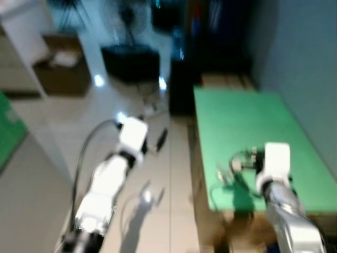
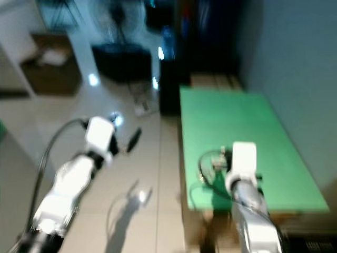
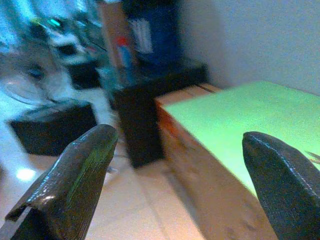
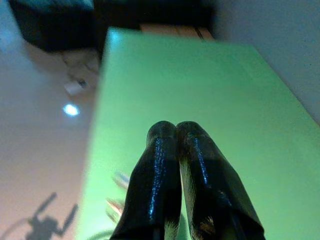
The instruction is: Hang keys on a hook
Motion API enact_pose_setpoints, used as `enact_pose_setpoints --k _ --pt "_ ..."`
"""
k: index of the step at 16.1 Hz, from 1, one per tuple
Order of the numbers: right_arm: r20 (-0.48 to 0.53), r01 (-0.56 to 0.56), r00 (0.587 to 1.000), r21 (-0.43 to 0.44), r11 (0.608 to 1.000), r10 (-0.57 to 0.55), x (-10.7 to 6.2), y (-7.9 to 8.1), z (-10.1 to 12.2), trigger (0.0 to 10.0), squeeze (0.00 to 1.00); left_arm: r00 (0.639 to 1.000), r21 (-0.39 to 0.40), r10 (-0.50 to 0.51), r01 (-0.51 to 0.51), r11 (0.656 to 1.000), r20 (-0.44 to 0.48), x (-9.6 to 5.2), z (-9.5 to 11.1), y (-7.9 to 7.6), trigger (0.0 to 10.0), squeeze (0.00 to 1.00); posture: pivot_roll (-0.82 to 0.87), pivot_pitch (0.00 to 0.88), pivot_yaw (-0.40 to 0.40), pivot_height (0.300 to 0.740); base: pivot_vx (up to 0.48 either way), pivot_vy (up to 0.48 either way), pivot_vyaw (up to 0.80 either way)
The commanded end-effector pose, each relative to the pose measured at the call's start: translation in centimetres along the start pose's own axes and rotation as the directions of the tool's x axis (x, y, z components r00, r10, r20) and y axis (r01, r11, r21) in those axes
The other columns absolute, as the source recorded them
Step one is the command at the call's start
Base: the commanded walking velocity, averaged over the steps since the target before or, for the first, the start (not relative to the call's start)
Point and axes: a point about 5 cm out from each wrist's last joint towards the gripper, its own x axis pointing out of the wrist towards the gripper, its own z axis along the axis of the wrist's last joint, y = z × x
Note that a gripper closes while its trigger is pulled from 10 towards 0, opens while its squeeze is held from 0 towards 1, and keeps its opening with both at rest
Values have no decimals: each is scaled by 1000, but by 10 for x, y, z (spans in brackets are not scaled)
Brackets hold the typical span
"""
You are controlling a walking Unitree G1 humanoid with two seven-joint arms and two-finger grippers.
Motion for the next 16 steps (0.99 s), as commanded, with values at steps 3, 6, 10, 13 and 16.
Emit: enact_pose_setpoints --k 3,6,10,13,16 --pt "-8 -3 1000 8 1000 3 -4 2 -3 10000 0 1000 1 -19 19 1000 -10 -1 -2 2 10000 0 -126 0 21 740 290 0 -800" --pt "-10 7 1000 10 1000 -7 -5 0 -4 10000 0 999 2 -31 31 1000 -11 0 -1 1 10000 0 -131 0 30 740 287 0 -800" --pt "5 -20 1000 14 1000 20 -7 6 -2 10000 0 999 5 -32 32 999 -16 1 -1 2 10000 0 -129 0 37 740 215 0 -797" --pt "-2 -277 961 -40 960 277 -1 26 8 10000 0 997 34 -1 3 999 -72 1 -8 9 10000 0 -128 0 36 740 0 0 0" --pt "-82 -315 949 -172 933 305 7 24 -1 10000 0 996 59 -47 52 997 -79 0 -9 8 10000 0 -116 0 23 740 0 0 0"
